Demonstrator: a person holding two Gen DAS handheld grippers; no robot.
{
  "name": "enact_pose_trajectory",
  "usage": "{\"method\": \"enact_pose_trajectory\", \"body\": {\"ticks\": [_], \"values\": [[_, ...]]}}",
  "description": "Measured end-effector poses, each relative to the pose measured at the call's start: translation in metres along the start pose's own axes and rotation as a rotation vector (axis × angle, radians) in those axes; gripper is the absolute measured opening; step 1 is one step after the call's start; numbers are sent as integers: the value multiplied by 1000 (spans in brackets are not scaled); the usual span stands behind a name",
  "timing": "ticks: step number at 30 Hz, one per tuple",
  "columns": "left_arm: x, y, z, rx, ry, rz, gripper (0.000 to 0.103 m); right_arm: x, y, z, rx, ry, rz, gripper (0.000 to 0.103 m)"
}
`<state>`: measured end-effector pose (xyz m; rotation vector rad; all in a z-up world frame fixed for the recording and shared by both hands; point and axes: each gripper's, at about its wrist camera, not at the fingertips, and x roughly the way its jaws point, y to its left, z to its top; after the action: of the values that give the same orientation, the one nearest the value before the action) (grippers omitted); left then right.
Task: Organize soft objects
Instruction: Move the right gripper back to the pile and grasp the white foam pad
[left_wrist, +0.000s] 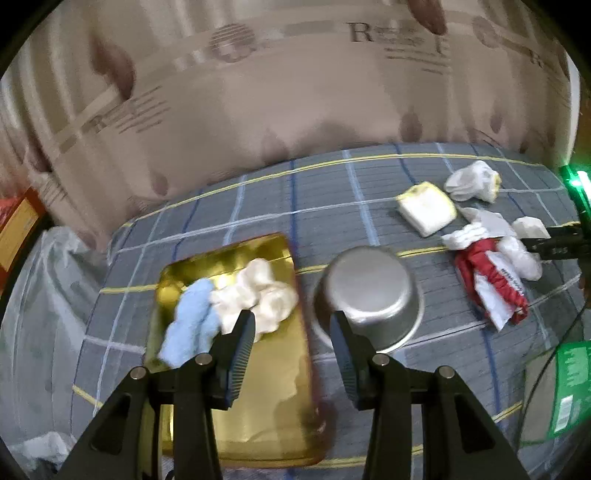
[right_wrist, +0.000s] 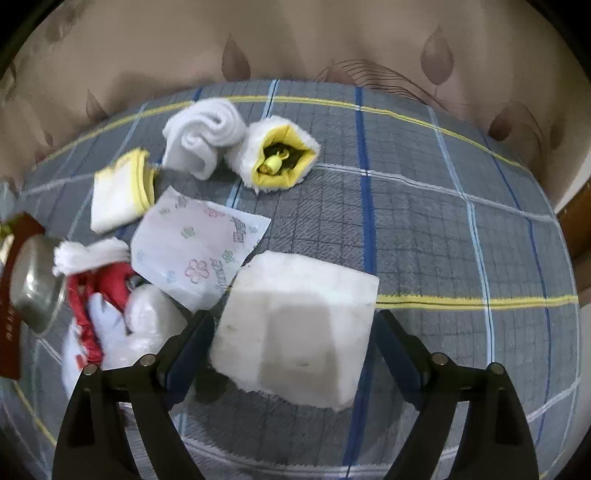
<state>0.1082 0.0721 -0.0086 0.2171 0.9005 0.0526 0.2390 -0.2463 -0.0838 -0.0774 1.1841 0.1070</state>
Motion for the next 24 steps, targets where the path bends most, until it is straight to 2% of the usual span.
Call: {"method": "enact_pose_trajectory", "body": {"ticks": [1, 3, 6, 9, 14, 18, 20, 24], "values": [[1, -6, 4, 9, -3, -16, 43, 2, 1, 0, -8, -2, -11, 84], [2, -17, 11, 19, -4, -45, 43, 2, 1, -2, -22, -19, -21, 75], [5, -33, 22, 35, -6, -117, 43, 0, -1, -6, -35, -42, -15, 71], [13, -50, 31, 48, 11, -183, 43, -5, -3, -13, -48, -70, -42, 70], [24, -77, 45, 43, 52, -248, 43, -14, -17, -28, -16, -117, -86, 70], [31, -95, 59, 27, 87, -308, 43, -16, -34, -41, 37, -144, -97, 70], [36, -103, 66, 8, 111, -349, 44, -15, -39, -45, 56, -156, -72, 70], [48, -117, 79, -22, 164, -401, 47, -13, -37, -45, 76, -179, -72, 70]]}}
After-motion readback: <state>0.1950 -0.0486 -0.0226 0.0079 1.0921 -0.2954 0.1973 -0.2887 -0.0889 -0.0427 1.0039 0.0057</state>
